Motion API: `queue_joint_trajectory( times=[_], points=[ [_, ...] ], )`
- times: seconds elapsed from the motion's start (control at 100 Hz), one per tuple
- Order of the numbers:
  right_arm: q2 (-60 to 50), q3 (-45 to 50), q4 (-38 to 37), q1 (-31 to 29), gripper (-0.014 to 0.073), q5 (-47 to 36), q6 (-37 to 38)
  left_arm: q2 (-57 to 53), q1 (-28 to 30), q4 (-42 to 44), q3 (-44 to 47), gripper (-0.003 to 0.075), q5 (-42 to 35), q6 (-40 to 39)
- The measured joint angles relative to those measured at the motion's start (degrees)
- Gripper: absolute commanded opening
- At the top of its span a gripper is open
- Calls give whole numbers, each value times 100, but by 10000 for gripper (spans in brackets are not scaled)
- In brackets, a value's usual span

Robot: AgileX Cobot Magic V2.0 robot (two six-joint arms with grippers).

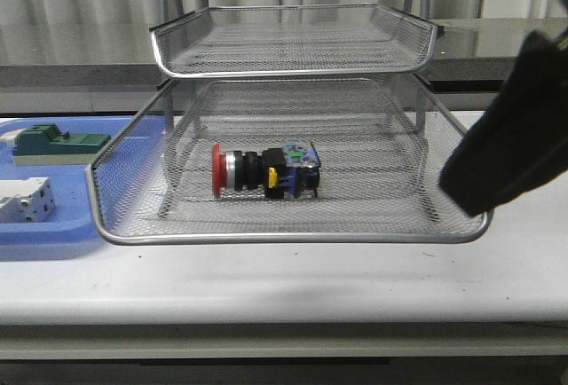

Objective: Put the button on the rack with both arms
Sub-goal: 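Bring the right gripper to the front edge of the pulled-out tray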

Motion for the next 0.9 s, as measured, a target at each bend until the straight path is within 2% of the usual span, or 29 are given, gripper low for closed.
queue_joint_trajectory(
  times=[0.17,0.38,0.6,0.9],
  points=[
    [597,0,-198,902,-57,-655,-127,0,0,0,0,-20,0,0],
    [1113,0,-693,1591,-57,-1443,-167,0,0,0,0,-20,0,0],
    [1707,-10,-767,1745,-57,-2478,-167,0,0,0,0,-20,0,0],
    [2316,-10,-767,1759,-57,-3269,-178,0,0,0,0,-20,0,0]
  ],
)
